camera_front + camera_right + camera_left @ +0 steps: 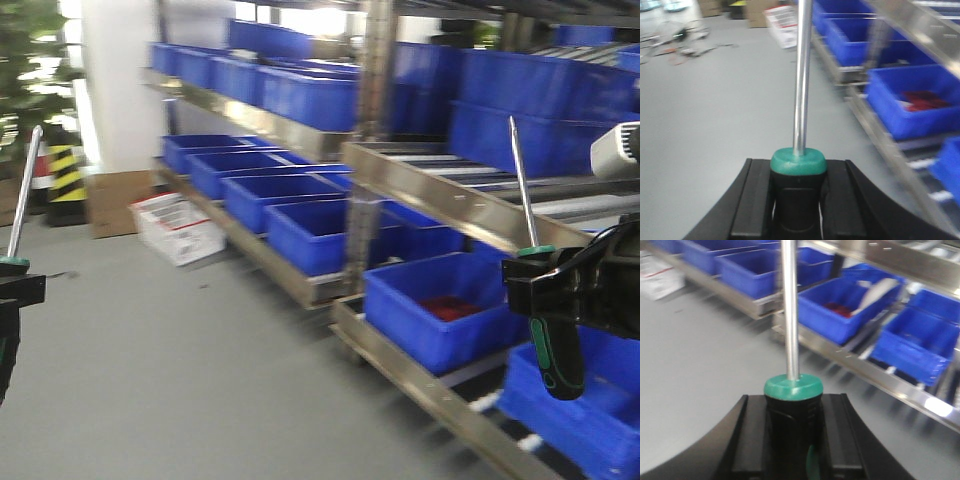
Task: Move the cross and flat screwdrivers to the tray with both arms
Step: 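Carry both screwdrivers while driving to the conveyor station with the tray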
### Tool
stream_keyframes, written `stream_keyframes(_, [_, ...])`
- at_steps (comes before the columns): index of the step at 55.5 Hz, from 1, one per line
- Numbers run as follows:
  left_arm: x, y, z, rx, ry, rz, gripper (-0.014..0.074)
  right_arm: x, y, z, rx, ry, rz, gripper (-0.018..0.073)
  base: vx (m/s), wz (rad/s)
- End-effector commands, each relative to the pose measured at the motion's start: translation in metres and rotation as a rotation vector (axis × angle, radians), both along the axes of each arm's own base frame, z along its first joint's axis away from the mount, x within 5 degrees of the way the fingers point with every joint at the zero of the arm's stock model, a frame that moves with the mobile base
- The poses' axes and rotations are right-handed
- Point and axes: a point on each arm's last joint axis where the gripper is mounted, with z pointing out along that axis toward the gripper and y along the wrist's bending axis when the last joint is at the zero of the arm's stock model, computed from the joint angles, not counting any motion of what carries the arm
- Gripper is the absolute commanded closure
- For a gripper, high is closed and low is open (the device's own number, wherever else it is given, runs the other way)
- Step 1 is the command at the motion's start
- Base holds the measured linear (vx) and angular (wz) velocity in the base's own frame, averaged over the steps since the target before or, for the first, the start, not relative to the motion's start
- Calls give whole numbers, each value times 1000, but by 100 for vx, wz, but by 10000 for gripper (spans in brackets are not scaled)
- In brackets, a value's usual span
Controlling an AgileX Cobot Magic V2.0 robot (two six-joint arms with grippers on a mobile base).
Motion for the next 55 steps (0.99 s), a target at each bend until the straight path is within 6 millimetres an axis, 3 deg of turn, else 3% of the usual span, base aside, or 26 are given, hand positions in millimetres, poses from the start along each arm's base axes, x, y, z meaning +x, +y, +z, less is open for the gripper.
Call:
stream_keyframes(1, [-3, 1, 20, -55, -113, 29, 596, -5, -3, 25, 33, -144, -5, 567, 41, -87])
stream_keyframes(55, [-3, 1, 20, -56, -113, 30, 596, -5, -3, 25, 33, -144, -5, 567, 33, -84])
